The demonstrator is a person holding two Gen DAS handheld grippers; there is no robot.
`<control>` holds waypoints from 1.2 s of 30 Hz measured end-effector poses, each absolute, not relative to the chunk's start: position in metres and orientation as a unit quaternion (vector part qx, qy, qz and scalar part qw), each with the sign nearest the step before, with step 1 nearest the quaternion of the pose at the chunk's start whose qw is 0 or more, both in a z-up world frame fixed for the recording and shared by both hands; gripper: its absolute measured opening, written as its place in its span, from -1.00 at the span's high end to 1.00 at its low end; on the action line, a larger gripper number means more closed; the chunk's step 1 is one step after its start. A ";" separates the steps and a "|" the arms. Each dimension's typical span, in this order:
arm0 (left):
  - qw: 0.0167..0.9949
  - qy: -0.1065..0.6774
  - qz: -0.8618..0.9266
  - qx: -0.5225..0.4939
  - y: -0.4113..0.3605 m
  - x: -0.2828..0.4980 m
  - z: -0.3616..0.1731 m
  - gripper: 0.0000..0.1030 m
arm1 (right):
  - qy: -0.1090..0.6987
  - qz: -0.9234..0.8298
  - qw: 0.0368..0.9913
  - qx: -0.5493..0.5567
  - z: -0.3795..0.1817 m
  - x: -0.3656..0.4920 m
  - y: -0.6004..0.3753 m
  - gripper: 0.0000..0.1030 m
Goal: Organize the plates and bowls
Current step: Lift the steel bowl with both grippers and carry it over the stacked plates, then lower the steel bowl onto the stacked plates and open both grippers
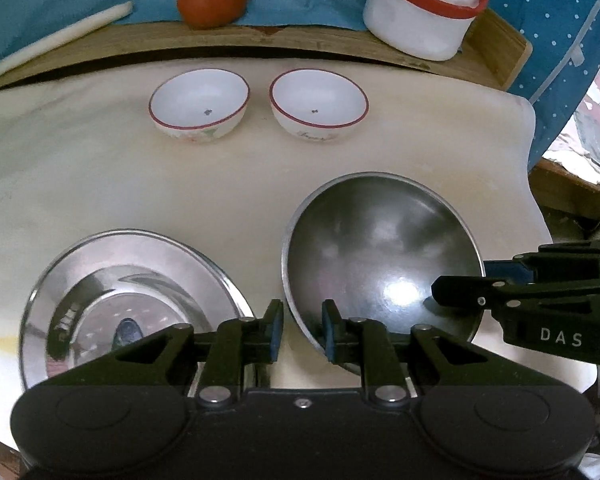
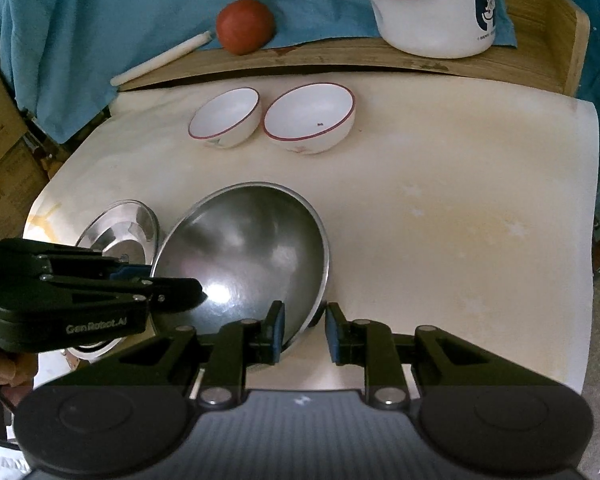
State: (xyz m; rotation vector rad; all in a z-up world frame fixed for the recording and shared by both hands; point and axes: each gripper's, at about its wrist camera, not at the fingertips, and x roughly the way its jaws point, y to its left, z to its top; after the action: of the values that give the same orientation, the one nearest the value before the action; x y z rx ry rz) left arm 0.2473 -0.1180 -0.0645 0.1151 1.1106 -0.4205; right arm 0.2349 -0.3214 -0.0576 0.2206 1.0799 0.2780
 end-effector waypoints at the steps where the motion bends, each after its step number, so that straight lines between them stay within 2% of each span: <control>1: 0.828 0.521 -0.201 0.054 -0.117 0.248 -0.064 0.56 | 0.511 0.130 0.844 0.104 -0.057 0.234 -0.320 0.45; 6: 0.824 0.517 -0.222 0.069 -0.113 0.252 -0.060 0.43 | 0.505 0.114 0.848 0.115 -0.052 0.234 -0.319 0.30; 8: 0.826 0.509 -0.229 0.080 -0.113 0.255 -0.055 0.28 | 0.501 0.104 0.851 0.121 -0.049 0.235 -0.321 0.21; 15: 0.832 0.485 -0.253 0.094 -0.110 0.266 -0.037 0.08 | 0.487 0.065 0.861 0.135 -0.039 0.236 -0.326 0.03; 18: 0.835 0.478 -0.256 0.091 -0.106 0.270 -0.034 -0.09 | 0.481 0.053 0.864 0.139 -0.037 0.237 -0.327 -0.14; 21: 0.839 0.474 -0.255 0.084 -0.099 0.275 -0.032 -0.36 | 0.475 0.042 0.868 0.141 -0.035 0.236 -0.327 -0.33; 23: 0.841 0.474 -0.249 0.076 -0.095 0.278 -0.032 -0.59 | 0.470 0.037 0.870 0.145 -0.034 0.236 -0.327 -0.63; 26: 0.843 0.480 -0.236 0.059 -0.084 0.287 -0.034 -0.79 | 0.462 0.034 0.873 0.153 -0.034 0.235 -0.326 -0.94; 27: 0.844 0.483 -0.230 0.051 -0.080 0.290 -0.034 -0.83 | 0.460 0.034 0.874 0.156 -0.034 0.234 -0.325 -0.98; 29: 0.846 0.488 -0.215 0.030 -0.071 0.298 -0.037 -0.94 | 0.457 0.036 0.874 0.159 -0.035 0.235 -0.323 -0.99; 31: 0.846 0.494 -0.202 0.009 -0.062 0.307 -0.039 -0.98 | 0.456 0.037 0.875 0.158 -0.037 0.236 -0.320 -0.99; 36: 0.853 0.490 -0.177 -0.024 -0.039 0.326 -0.041 -0.98 | 0.445 0.038 0.881 0.154 -0.038 0.241 -0.310 -0.99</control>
State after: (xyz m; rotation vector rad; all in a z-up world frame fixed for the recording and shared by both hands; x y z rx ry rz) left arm 0.3259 -0.0391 -0.0412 -0.0502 1.0320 -0.3734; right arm 0.2412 -0.3100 -0.0377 0.3217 0.9272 0.0800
